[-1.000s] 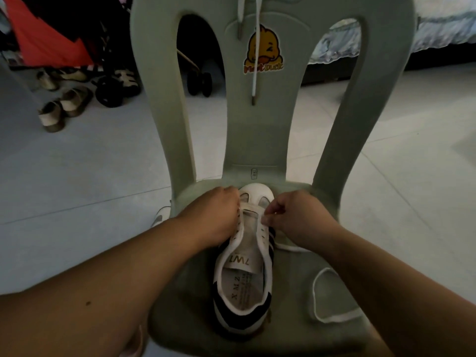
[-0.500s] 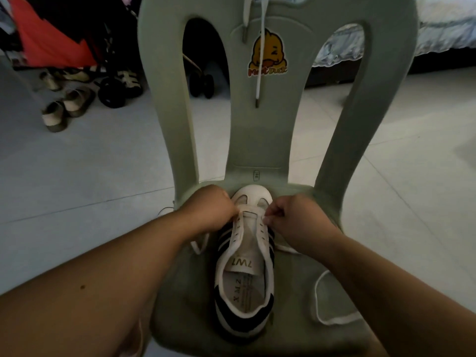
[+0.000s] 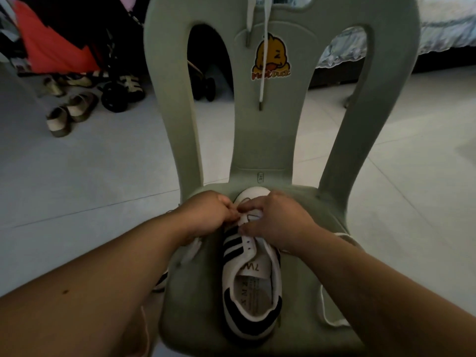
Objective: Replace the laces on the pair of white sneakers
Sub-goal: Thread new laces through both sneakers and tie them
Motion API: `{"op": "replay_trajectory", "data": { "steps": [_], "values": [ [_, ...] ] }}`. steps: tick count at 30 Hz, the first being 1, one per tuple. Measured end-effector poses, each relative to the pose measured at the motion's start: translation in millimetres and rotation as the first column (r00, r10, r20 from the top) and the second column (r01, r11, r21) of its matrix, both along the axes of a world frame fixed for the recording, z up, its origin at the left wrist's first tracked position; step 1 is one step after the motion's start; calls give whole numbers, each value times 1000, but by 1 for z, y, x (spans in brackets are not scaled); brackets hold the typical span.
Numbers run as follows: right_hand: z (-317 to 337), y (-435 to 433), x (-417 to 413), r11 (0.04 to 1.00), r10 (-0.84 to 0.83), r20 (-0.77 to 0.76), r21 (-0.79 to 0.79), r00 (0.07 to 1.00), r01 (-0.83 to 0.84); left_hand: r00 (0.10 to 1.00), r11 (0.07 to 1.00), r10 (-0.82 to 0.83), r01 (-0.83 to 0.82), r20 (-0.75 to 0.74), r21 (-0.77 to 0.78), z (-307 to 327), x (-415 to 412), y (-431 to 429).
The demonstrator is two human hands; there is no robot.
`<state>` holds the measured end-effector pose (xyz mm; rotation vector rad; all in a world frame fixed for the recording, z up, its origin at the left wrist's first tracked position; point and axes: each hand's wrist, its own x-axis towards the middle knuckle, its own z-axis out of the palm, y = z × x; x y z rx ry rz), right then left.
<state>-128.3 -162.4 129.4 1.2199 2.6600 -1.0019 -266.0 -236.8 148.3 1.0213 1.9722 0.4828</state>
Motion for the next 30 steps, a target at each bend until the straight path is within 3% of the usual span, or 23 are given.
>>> {"op": "replay_trajectory", "data": {
  "steps": [10,13,17,20,26,30],
  "values": [
    [-3,3,3,1000,-14,41,13,999,14,930,942,324,-335,175,37,30,-84,-41],
    [2,3,4,1000,-11,19,-1,1000,12,921,936,344,-353,182,17,34,-98,-57],
    [17,9,13,993,-92,23,-73,995,94,929,950,307,-313,205,-5,37,-99,-65],
    [32,19,25,992,-119,112,-36,987,124,936,966,251,-258,248,-5,40,-94,-62],
    [43,29,42,988,-103,250,-89,963,129,999,992,-34,30,-28,-125,27,-69,-53],
    [28,18,41,932,-176,171,-289,969,221,987,968,-162,159,1,-196,-1,-30,-34]
  ]
}}
